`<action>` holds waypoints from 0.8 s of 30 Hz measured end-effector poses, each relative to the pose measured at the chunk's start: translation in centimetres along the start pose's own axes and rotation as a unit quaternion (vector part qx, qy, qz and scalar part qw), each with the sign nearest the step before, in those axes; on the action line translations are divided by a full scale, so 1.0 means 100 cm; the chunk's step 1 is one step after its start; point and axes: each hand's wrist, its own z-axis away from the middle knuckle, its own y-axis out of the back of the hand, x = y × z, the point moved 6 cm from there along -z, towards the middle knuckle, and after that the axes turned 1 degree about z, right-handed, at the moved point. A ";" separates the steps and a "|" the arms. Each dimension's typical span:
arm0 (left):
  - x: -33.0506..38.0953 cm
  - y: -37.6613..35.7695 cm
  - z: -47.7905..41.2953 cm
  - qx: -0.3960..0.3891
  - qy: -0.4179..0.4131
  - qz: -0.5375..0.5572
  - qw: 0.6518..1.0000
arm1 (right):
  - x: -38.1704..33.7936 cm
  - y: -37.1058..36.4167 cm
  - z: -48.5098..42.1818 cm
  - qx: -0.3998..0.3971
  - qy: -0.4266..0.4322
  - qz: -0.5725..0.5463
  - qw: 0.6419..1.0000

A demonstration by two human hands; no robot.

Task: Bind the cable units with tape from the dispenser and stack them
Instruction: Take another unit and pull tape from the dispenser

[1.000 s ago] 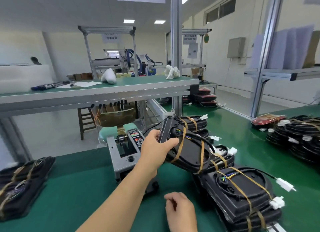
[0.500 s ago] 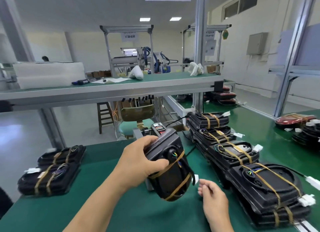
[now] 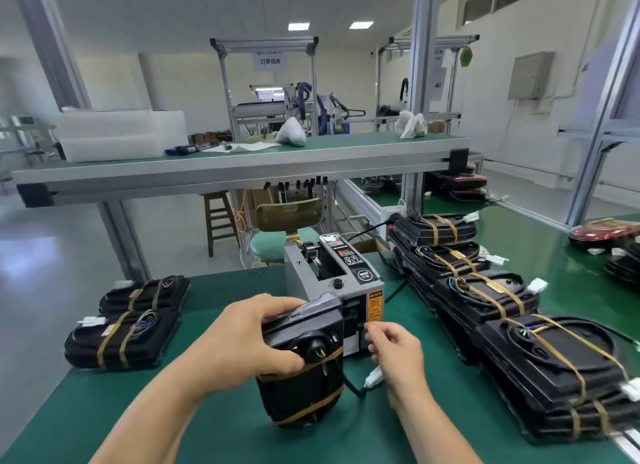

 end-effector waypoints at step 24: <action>-0.020 -0.013 0.016 0.032 0.022 0.083 0.996 | -0.019 -0.030 0.006 0.044 -0.100 -0.013 0.994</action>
